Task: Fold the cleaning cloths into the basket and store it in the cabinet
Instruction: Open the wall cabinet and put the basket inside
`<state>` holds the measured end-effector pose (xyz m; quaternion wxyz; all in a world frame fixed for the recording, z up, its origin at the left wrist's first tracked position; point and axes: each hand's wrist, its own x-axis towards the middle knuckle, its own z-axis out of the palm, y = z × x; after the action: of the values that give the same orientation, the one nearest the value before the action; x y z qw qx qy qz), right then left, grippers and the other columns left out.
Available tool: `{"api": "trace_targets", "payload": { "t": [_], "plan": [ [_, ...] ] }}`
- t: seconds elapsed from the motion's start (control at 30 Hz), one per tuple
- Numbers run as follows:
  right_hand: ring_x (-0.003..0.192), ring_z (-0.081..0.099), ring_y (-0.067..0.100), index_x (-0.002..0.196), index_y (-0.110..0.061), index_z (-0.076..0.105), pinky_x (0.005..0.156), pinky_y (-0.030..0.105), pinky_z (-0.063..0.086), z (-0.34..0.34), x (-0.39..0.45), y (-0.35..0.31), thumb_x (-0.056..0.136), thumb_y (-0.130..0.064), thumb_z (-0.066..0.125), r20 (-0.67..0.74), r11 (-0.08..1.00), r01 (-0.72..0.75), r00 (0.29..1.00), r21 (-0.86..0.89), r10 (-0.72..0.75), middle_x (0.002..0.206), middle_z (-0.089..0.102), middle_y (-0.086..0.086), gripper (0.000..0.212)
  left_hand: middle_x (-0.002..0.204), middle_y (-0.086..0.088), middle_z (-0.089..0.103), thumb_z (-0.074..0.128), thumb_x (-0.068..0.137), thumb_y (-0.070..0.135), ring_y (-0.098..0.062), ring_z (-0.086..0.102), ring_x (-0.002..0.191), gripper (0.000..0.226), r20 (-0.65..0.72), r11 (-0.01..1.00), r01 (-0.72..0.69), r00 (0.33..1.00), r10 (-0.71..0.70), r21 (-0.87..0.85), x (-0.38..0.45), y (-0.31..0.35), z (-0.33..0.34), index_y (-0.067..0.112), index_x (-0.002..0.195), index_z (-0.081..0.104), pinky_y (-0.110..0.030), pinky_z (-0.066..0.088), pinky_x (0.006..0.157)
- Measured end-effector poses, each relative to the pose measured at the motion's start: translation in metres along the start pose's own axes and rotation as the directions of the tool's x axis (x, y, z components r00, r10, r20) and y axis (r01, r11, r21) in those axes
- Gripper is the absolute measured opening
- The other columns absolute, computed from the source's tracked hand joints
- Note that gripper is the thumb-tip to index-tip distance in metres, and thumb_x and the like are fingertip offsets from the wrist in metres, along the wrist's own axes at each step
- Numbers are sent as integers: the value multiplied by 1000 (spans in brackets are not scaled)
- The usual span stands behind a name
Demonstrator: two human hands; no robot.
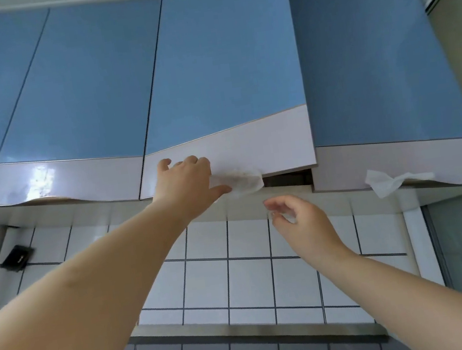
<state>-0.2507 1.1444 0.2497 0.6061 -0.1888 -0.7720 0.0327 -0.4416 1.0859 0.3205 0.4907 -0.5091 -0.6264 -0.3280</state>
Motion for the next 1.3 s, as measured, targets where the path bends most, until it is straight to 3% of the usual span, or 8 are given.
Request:
{"api": "trace_targets", "payload": {
  "t": [0.13,0.3,0.4,0.53,0.7,0.9,1.07,1.3],
  "plan": [
    [123,47,5,119,-36,41,104,29,38,9,-7,-28,90,-11,56,13,940,-110,994,322,111,123,52,-13,42,105,1,58,44,83,69,-22,58,96,57,-48,998,46,998,-47,-33,-12,-15,-20,18,105,54,-42,26,108],
    [125,25,-23,143,-48,14,101,12,24,25,-15,-75,91,-16,55,181,924,45,976,380,-122,136,32,-34,73,89,2,55,49,80,70,-21,49,76,54,-111,991,92,989,-102,-92,-23,-33,-36,16,88,48,-37,35,95],
    [134,19,-16,147,-44,11,112,21,22,44,-15,-99,91,-17,56,224,904,72,958,422,-181,148,25,-28,76,82,4,48,51,82,64,-18,42,74,48,-164,987,79,981,-101,-139,-35,-49,-48,16,82,44,-34,35,81],
    [137,17,-6,148,-39,11,112,22,17,73,-12,-124,90,-21,58,240,898,114,942,425,-233,153,22,-21,77,85,4,51,47,81,61,-19,48,86,47,-166,965,143,969,-181,-219,-45,-74,-49,15,86,48,-30,35,69],
    [133,26,-1,148,-32,19,116,33,24,107,0,-151,88,-25,60,205,896,153,944,417,-257,150,26,-14,73,95,4,63,48,79,55,-17,59,94,42,-177,879,235,927,-331,-414,-49,-105,-44,19,98,59,-36,50,78],
    [140,23,6,149,-32,14,112,26,19,146,8,-173,91,-30,58,208,899,114,953,423,-219,152,26,-13,73,82,18,67,60,87,34,6,63,80,7,-173,707,180,901,-397,-684,-61,-137,-48,30,86,66,-15,47,70],
    [142,19,6,149,-33,12,118,43,19,170,12,-179,91,-31,57,243,910,112,944,398,-223,154,23,-13,74,74,6,69,60,88,34,0,61,66,16,-168,629,179,877,-451,-756,-60,-155,-41,22,80,67,-21,47,64],
    [139,25,2,147,-32,21,117,47,21,199,14,-175,87,-26,60,84,914,180,971,364,-225,149,32,-17,71,74,14,65,63,88,30,6,60,69,13,-184,543,113,868,-461,-832,-60,-161,-35,29,76,58,-5,43,60]
  ]
}}
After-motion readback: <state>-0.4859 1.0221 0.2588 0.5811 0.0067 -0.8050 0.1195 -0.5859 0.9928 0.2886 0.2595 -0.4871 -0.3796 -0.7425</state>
